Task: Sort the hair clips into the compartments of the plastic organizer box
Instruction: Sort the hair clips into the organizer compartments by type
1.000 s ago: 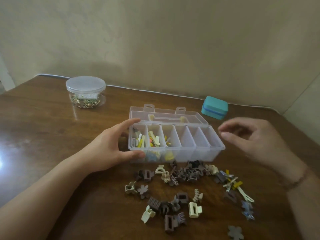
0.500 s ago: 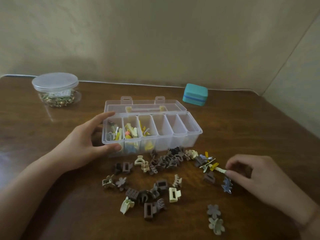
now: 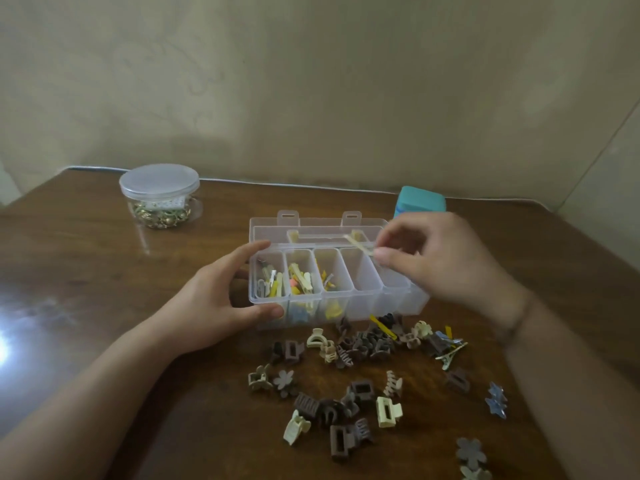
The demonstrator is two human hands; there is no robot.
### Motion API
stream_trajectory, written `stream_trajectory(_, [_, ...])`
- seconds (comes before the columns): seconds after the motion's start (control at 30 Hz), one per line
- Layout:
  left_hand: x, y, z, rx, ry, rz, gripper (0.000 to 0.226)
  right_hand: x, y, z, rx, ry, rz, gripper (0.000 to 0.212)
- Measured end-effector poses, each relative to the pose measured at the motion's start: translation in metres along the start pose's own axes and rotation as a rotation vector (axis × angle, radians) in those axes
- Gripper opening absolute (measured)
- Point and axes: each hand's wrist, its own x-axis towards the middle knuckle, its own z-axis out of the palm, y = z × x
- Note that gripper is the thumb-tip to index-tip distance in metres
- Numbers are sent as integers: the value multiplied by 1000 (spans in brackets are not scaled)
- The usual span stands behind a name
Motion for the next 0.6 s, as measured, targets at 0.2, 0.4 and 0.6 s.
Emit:
stream_trajectory(0.2, [-1, 3, -1, 4, -9, -1, 101, 13, -9, 56, -232, -107, 3, 15])
stream_trajectory(0.4, [0, 3, -2, 6, -19, -5, 101, -15, -3, 18, -186, -88, -88, 3])
stream_trajectory(0.6, [0, 2, 0, 11, -12, -22, 100, -63, 13, 12, -437, -261, -73, 16])
